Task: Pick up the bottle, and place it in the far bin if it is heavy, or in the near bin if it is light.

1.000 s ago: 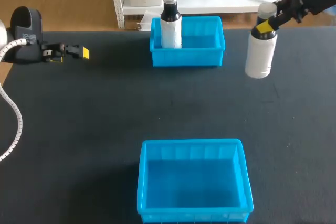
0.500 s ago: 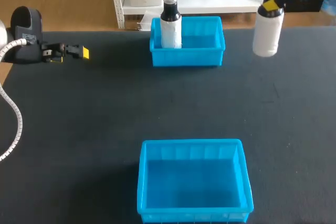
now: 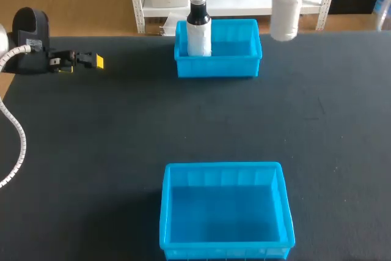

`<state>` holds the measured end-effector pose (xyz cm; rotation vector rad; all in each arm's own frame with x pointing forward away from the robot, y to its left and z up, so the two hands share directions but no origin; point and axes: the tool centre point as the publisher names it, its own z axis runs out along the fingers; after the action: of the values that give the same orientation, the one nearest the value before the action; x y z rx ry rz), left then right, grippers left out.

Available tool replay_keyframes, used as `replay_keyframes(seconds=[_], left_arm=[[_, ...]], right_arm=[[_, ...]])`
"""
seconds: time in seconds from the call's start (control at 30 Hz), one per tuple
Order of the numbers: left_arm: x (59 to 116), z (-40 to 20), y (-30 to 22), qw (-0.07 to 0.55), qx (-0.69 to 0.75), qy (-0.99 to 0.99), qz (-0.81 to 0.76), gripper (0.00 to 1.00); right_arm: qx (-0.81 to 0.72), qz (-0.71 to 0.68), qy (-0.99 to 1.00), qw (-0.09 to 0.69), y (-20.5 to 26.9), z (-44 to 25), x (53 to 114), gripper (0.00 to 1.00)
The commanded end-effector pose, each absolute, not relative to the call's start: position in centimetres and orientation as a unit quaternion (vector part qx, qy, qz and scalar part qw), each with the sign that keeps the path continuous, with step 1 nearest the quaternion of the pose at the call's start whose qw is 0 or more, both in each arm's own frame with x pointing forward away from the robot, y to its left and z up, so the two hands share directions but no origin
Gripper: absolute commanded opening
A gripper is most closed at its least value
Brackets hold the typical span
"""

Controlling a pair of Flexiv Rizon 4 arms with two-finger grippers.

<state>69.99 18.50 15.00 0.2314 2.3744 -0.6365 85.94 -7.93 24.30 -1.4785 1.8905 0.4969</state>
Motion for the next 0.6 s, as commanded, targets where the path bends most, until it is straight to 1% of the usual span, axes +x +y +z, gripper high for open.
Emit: replay_keyframes(seconds=[0.03, 0.6], left_arm=[[70.0, 15.0, 18.5, 0.33, 0.088, 0.908, -0.243, 1.0], [70.0, 15.0, 18.5, 0.33, 0.088, 0.908, -0.243, 1.0]], right_arm=[[-0.586, 0.225, 0.713, 0.312, -7.0, 24.1, 90.0, 0.0], [-0.606, 0.273, 0.686, 0.296, -2.1, 22.2, 92.4, 0.0]])
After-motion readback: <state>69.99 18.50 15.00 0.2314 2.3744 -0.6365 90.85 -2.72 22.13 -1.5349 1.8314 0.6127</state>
